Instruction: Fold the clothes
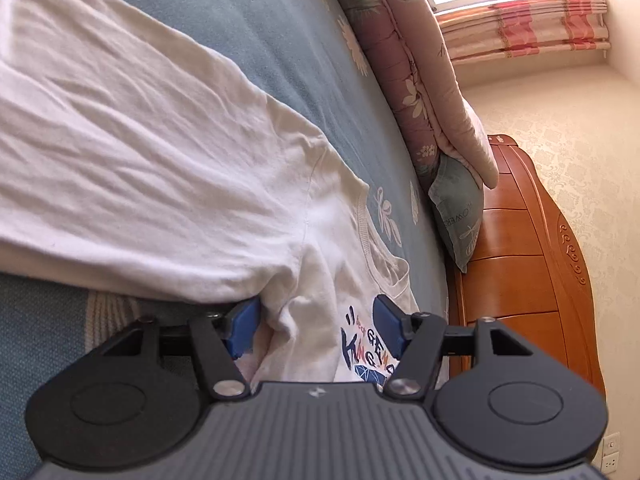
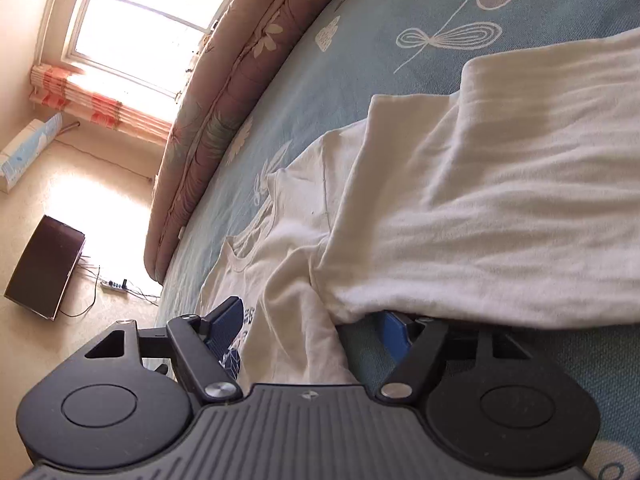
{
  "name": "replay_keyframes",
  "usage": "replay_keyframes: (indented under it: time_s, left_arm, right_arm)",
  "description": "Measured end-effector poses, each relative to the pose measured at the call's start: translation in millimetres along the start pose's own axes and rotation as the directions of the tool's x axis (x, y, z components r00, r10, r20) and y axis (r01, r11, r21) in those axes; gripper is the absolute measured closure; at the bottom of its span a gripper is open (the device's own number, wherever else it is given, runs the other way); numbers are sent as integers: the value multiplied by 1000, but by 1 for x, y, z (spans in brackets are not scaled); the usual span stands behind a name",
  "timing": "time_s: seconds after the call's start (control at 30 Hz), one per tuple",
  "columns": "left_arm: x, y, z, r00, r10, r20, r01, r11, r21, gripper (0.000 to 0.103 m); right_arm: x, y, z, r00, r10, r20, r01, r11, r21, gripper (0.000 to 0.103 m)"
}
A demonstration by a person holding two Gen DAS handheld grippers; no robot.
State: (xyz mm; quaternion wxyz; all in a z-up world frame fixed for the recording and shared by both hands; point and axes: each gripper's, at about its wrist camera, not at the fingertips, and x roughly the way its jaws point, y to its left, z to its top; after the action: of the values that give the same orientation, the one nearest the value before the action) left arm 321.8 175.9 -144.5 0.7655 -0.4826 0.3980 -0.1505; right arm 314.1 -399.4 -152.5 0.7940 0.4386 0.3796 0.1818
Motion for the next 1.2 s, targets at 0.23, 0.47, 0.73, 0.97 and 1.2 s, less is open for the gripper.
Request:
replay_keyframes:
  time_s: [0.23, 0.47, 0.73, 0.97, 1.2]
  left_arm:
    - [-4, -6, 16, 990, 60, 130, -70, 995, 74, 44]
    - [-23, -5, 41, 987, 95, 130, -106, 991, 78, 44]
    - [-25, 7, -18, 1000, 0, 16, -1, 997, 74, 43]
    - [-4, 2, -12, 1000, -9, 27, 7, 998, 68, 51]
    - [-10, 29, -20, 998, 21, 61, -22, 1000, 15, 95]
  right_arm:
    - [15, 19, 4, 989, -100, 110, 112, 987, -111, 29]
    - [8, 17, 35, 964, -212, 163, 235, 962, -140, 31]
    - [-2, 12, -9, 993, -115, 26, 117, 988, -101, 30]
    - [14, -2, -6, 997, -3, 75, 2, 1000, 20, 35]
    - [14, -22, -5, 994, -42, 97, 35, 997, 72, 91]
